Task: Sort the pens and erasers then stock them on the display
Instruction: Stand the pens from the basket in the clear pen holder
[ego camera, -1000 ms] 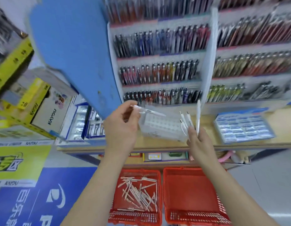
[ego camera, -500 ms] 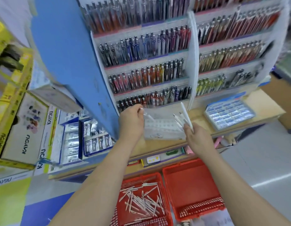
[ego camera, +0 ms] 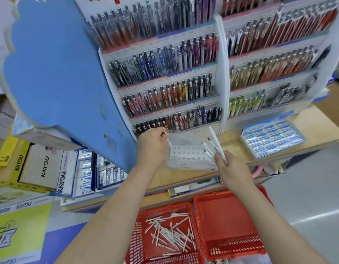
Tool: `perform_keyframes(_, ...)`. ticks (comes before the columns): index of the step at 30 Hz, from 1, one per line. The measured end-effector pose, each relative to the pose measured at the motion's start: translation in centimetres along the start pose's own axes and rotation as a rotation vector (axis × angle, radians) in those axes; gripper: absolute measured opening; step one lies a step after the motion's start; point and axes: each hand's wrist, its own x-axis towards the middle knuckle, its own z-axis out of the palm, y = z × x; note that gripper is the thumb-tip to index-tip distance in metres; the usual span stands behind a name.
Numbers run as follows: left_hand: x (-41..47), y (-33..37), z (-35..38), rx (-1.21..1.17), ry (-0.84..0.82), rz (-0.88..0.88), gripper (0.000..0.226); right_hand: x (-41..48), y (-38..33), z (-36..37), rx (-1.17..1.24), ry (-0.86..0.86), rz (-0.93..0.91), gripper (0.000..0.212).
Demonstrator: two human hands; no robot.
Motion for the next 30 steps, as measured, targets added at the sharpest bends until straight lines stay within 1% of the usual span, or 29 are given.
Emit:
perform_keyframes(3, 0.4, 0.6, 0.0, -0.018, -0.011, -0.037, 0.015, 0.1, 0.2, -0.2, 0.0, -0.031, -0.021, 0.032)
perform_keyframes(8, 0.9, 0.4, 0.9, 0.109, -0.109, -0.036, 0.018, 0.3, 0.5, -0.8, 0.015, -0.077, -0.048, 0.031)
perform_keyframes(11, 1.1, 0.6, 1.6, 0.12, -0.11, -0.065, 0.017, 0.5, 0.7, -1.2, 0.027, -0.103, -0.066, 0.031)
perform_keyframes(13, 1.4, 0.9, 2.0, 0.121, -0.1, -0.076, 0.018, 0.7, 0.9, -1.6, -0.001, -0.12, -0.091, 0.031)
perform_keyframes(17, 1.9, 1.3, 2.3, 0.189, -0.177, -0.09, 0.017, 1.0, 1.1, -2.4, -0.068, -0.13, -0.118, 0.031)
perform_keyframes(22, 2.1, 1.7, 2.3, 0.234, -0.211, -0.087, 0.015, 1.3, 1.2, -2.9, -0.087, -0.166, -0.128, 0.028)
perform_keyframes(24, 1.9, 1.7, 2.2, 0.237, -0.225, -0.096, 0.018, 1.4, 1.6, -3.0, -0.05, -0.187, -0.12, 0.027)
perform_keyframes(26, 1.4, 1.8, 1.9, 0.225, -0.234, -0.115, 0.018, 1.4, 2.0, -3.5, 0.042, -0.217, -0.093, 0.024)
perform_keyframes(30, -0.2, 2.3, 1.6, 0.216, -0.196, -0.122, 0.019, 0.9, 2.6, -4.2, 0.227, -0.249, -0.077, 0.014)
